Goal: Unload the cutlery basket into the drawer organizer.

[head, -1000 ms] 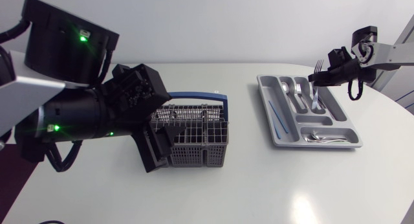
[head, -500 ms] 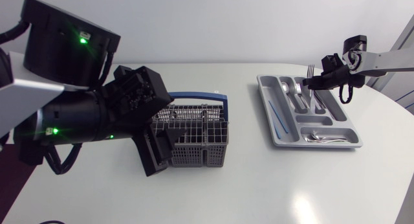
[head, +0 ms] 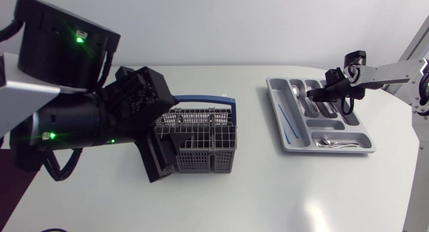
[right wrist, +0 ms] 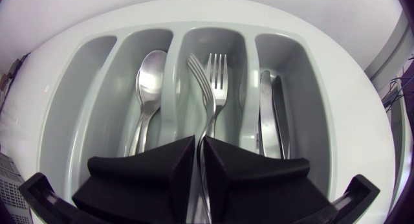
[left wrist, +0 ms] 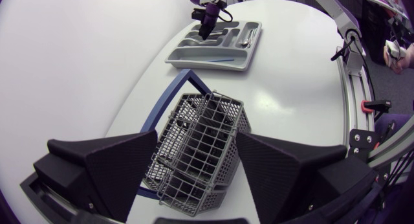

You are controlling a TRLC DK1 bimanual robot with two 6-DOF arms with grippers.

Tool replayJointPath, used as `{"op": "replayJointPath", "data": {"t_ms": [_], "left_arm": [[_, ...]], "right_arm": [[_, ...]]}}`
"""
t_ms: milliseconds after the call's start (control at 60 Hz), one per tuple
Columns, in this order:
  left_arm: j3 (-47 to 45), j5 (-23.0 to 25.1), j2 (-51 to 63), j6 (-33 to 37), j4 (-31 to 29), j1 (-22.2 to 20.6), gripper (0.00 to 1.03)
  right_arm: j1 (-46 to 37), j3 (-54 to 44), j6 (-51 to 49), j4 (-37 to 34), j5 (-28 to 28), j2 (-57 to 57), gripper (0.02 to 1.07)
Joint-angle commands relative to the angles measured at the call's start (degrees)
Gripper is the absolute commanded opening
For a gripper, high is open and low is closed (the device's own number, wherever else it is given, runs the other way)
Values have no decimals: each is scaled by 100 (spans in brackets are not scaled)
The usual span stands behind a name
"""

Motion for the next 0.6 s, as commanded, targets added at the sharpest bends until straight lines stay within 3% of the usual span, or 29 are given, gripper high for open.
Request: {"op": "replayJointPath", "data": {"t_ms": [0, 117, 167, 367, 583], "left_arm": [[-96, 23, -82, 55, -74, -49, 95], [-78, 23, -118, 55, -74, -49, 95], [-78, 23, -135, 55, -74, -40, 95], [-131, 23, -223, 81, -109, -23, 95], [-377, 85, -355, 117, -145, 48, 97]], "right_arm": [[28, 21, 133, 69, 7, 23, 42], [46, -533, 142, 315, -37, -575, 65], [46, -744, 142, 341, -90, -856, 68], [169, -1992, 124, 649, -362, -2298, 69], [635, -3881, 19, 842, -1136, -4433, 69]]}}
